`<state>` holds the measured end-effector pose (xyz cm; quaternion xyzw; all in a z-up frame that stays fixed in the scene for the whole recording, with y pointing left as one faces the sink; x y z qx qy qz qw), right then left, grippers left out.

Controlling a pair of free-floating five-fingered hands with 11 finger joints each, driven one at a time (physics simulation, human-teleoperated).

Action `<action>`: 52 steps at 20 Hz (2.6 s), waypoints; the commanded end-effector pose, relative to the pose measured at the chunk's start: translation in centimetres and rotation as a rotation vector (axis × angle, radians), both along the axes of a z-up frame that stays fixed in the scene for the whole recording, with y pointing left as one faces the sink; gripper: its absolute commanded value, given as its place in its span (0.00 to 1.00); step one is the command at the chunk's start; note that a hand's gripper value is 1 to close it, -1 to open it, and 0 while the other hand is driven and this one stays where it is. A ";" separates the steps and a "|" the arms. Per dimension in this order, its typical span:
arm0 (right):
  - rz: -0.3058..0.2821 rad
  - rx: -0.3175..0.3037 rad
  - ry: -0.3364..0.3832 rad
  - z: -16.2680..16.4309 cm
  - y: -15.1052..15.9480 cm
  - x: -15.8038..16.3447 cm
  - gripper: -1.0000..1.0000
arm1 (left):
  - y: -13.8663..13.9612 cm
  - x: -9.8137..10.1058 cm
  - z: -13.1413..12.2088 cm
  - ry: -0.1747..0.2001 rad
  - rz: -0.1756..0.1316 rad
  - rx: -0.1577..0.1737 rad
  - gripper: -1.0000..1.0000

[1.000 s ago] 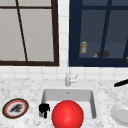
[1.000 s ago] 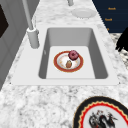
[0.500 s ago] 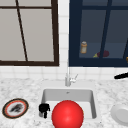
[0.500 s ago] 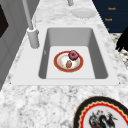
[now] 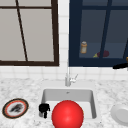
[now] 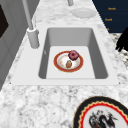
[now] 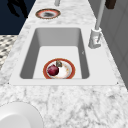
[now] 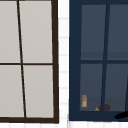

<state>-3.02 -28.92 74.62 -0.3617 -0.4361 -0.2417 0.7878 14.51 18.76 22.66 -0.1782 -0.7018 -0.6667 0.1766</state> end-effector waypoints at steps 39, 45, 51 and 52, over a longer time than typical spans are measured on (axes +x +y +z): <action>0.010 0.114 -0.091 -3.7 -7.9 19.2 0.00 | 0.0 0.0 0.0 0.000 0.000 0.000 0.50; -0.005 0.154 -0.084 -5.3 -7.8 23.9 0.00 | 0.0 0.0 0.0 0.000 0.000 0.000 0.50; 0.039 0.162 -0.093 -7.4 -8.7 28.2 0.00 | 0.0 0.0 0.0 0.000 0.000 0.000 0.50; 0.049 0.169 -0.087 -7.8 -9.1 28.8 0.00 | 0.0 0.0 0.0 0.000 0.000 0.000 0.50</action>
